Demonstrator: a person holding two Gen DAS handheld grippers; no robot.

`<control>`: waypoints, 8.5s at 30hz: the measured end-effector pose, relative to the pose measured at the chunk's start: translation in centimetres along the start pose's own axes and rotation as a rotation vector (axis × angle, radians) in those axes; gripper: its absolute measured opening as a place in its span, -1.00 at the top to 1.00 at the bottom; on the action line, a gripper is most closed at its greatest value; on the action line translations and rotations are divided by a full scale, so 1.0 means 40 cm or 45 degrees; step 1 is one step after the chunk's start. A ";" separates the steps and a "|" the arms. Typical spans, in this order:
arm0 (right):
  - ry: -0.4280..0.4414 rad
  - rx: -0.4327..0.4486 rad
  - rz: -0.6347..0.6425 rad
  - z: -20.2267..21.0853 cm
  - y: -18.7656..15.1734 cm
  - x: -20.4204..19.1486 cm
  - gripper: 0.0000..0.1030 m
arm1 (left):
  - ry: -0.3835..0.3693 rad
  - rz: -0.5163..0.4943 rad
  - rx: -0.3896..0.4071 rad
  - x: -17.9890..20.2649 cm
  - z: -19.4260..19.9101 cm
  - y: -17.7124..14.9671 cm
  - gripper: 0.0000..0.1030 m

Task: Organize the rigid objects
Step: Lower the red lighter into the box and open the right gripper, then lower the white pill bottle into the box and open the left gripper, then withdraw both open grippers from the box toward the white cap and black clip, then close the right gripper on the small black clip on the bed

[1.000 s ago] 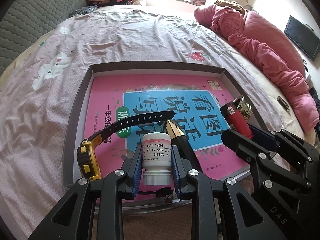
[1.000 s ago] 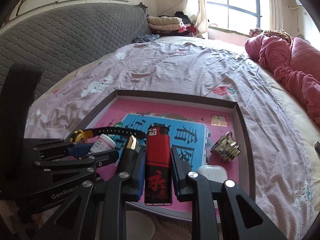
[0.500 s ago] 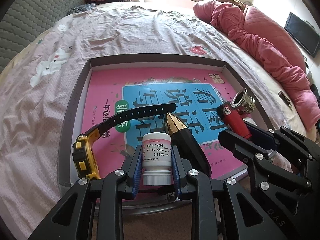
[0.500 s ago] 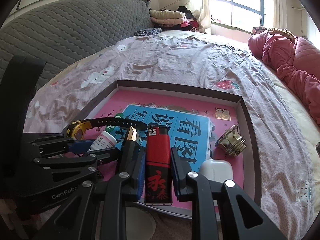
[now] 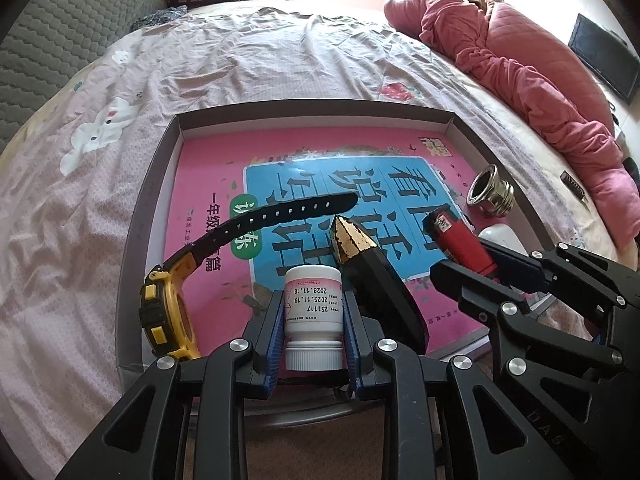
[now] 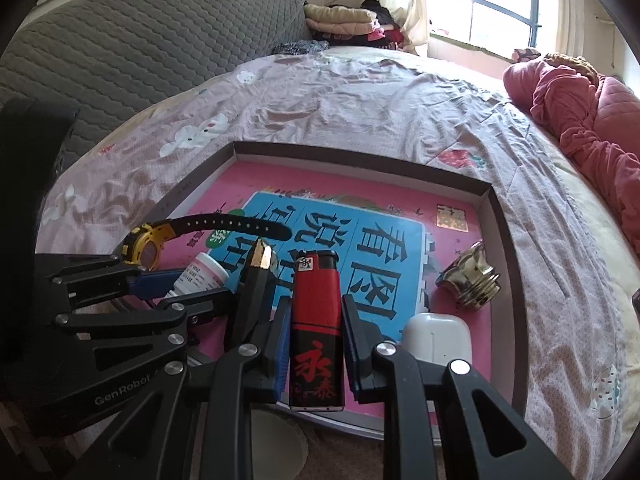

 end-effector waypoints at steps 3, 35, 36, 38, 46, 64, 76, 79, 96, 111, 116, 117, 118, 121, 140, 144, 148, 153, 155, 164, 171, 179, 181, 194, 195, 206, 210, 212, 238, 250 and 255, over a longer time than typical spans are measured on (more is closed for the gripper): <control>0.006 -0.015 0.016 -0.006 -0.001 -0.005 0.55 | -0.001 0.000 -0.002 0.000 0.000 0.000 0.48; 0.064 -0.125 0.018 -0.054 -0.001 -0.008 0.55 | -0.012 0.005 -0.003 -0.002 0.000 -0.004 0.48; 0.062 -0.126 0.025 -0.055 0.000 -0.009 0.55 | -0.009 0.002 -0.005 -0.001 0.000 -0.004 0.48; 0.051 -0.126 0.044 -0.055 0.001 -0.013 0.54 | -0.008 0.005 -0.008 -0.002 0.000 -0.004 0.48; 0.033 -0.122 0.070 -0.056 0.005 -0.025 0.54 | -0.009 0.007 -0.008 -0.004 0.001 -0.002 0.48; 0.038 -0.036 0.000 -0.016 -0.011 -0.002 0.53 | -0.007 -0.003 -0.022 -0.005 0.000 -0.001 0.48; 0.039 0.033 -0.244 0.049 -0.056 0.071 0.47 | 0.001 -0.014 -0.049 0.002 0.003 -0.006 0.48; 0.024 0.037 -0.282 0.054 -0.062 0.086 0.46 | 0.004 -0.017 -0.054 0.006 0.002 -0.008 0.48; -0.035 0.070 -0.340 0.078 -0.089 0.113 0.33 | 0.004 -0.013 -0.058 0.016 0.015 -0.015 0.46; -0.067 0.075 -0.307 0.084 -0.086 0.097 0.18 | -0.020 -0.005 -0.024 0.022 0.033 -0.017 0.23; -0.076 0.076 -0.313 0.087 -0.087 0.097 0.18 | -0.023 -0.002 -0.014 0.023 0.038 -0.017 0.16; -0.076 0.078 -0.311 0.087 -0.086 0.098 0.18 | -0.025 -0.002 -0.012 0.023 0.039 -0.017 0.14; -0.073 0.079 -0.310 0.086 -0.086 0.097 0.18 | -0.027 -0.002 -0.011 0.025 0.039 -0.017 0.09; -0.073 0.076 -0.304 0.083 -0.083 0.096 0.17 | -0.032 -0.001 -0.009 0.028 0.043 -0.015 0.03; -0.122 0.099 -0.293 0.099 -0.069 0.107 -0.04 | 0.048 -0.003 0.098 0.028 0.108 -0.002 -0.40; -0.129 0.111 -0.293 0.112 -0.068 0.110 -0.05 | 0.040 0.011 0.127 0.025 0.128 -0.002 -0.45; -0.144 0.121 -0.288 0.122 -0.066 0.111 -0.13 | 0.030 0.017 0.186 0.028 0.156 -0.005 -0.46; -0.161 0.145 -0.291 0.141 -0.069 0.112 -0.20 | -0.007 0.047 0.244 0.031 0.192 -0.013 -0.47; -0.163 0.154 -0.291 0.151 -0.072 0.112 -0.21 | -0.013 0.061 0.256 0.032 0.202 -0.017 -0.47; -0.179 0.196 -0.281 0.212 -0.099 0.101 -0.24 | 0.043 0.070 0.321 0.048 0.254 -0.054 -0.47; -0.153 0.176 -0.286 0.241 -0.153 0.073 -0.26 | 0.040 0.039 0.304 0.072 0.263 -0.093 -0.48; -0.151 0.167 -0.278 0.272 -0.203 0.041 -0.26 | 0.041 0.036 0.269 0.087 0.266 -0.149 -0.48; -0.155 0.159 -0.280 0.277 -0.211 0.036 -0.26 | 0.053 0.038 0.246 0.089 0.263 -0.157 -0.48; -0.168 0.122 -0.258 0.294 -0.257 0.011 -0.26 | 0.068 0.039 0.164 0.091 0.249 -0.233 -0.48; -0.169 0.118 -0.257 0.293 -0.259 0.009 -0.26 | 0.065 0.038 0.157 0.091 0.246 -0.238 -0.48; -0.158 0.053 -0.277 0.259 -0.278 -0.008 -0.26 | 0.063 0.073 0.118 0.061 0.228 -0.270 -0.48; -0.155 0.034 -0.278 0.234 -0.279 -0.026 -0.26 | 0.055 0.082 0.106 0.052 0.218 -0.273 -0.48; -0.147 0.018 -0.288 0.216 -0.276 -0.036 -0.26 | 0.057 0.083 0.100 0.050 0.215 -0.275 -0.48; -0.191 -0.027 -0.303 0.118 -0.275 -0.020 -0.08 | -0.028 0.066 0.037 0.074 0.163 -0.283 -0.48; -0.183 -0.010 -0.203 0.128 -0.279 0.008 0.55 | -0.113 -0.006 0.009 0.144 0.120 -0.252 -0.48; -0.172 -0.021 -0.213 0.127 -0.284 0.034 0.68 | -0.129 -0.038 -0.012 0.169 0.089 -0.235 -0.48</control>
Point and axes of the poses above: each gripper's, at about its wrist camera, not at the fingertips, and z roughly against the way its jaws point, x to its right, y to its top, the point moved 1 cm from there along -z, roughly the way its jaws point, and after that the axes turned 14 degrees about -y, right-handed, at the moved point
